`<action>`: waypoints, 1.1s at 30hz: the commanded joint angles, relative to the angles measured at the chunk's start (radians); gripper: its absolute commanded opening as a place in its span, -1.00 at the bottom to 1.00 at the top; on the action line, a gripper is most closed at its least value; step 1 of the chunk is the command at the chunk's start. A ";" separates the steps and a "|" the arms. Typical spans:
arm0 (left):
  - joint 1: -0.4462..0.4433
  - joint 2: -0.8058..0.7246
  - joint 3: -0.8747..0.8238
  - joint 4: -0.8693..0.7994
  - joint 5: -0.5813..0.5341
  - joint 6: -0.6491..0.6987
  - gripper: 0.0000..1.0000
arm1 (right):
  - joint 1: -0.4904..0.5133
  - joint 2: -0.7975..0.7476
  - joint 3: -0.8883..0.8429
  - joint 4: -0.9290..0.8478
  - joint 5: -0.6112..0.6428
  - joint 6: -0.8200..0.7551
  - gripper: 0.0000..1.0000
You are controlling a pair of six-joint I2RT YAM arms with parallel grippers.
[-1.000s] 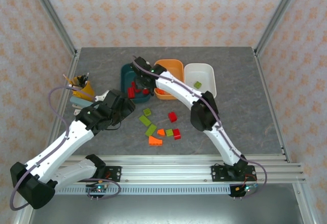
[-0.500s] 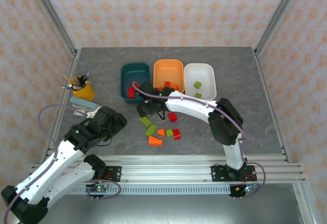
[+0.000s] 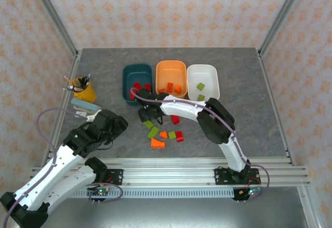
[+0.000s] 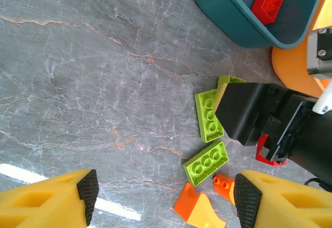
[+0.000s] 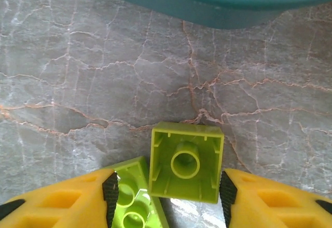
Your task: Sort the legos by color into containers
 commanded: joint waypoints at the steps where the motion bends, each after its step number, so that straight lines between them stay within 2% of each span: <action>1: 0.007 -0.010 0.003 -0.035 -0.005 -0.019 0.45 | -0.009 0.034 0.049 0.004 0.030 0.018 0.07; 13: 0.006 -0.001 0.002 -0.014 -0.001 -0.022 0.45 | -0.024 0.076 0.074 -0.018 0.053 0.024 -0.12; 15: 0.006 0.003 0.003 -0.009 0.001 -0.022 0.45 | -0.024 0.069 0.069 -0.017 0.057 0.026 -0.21; 19: 0.005 0.008 0.005 -0.001 0.002 -0.016 0.44 | -0.025 -0.001 0.036 -0.001 0.086 0.024 -0.35; 23: 0.005 0.028 0.012 0.037 0.021 0.010 0.45 | -0.034 -0.130 -0.010 -0.015 0.141 0.028 -0.40; 28: -0.017 0.113 0.032 0.178 0.079 0.071 0.46 | -0.121 -0.305 -0.102 -0.080 0.217 0.059 -0.44; 33: -0.084 0.300 0.129 0.314 0.113 0.148 0.48 | -0.319 -0.440 -0.256 -0.084 0.205 0.067 -0.44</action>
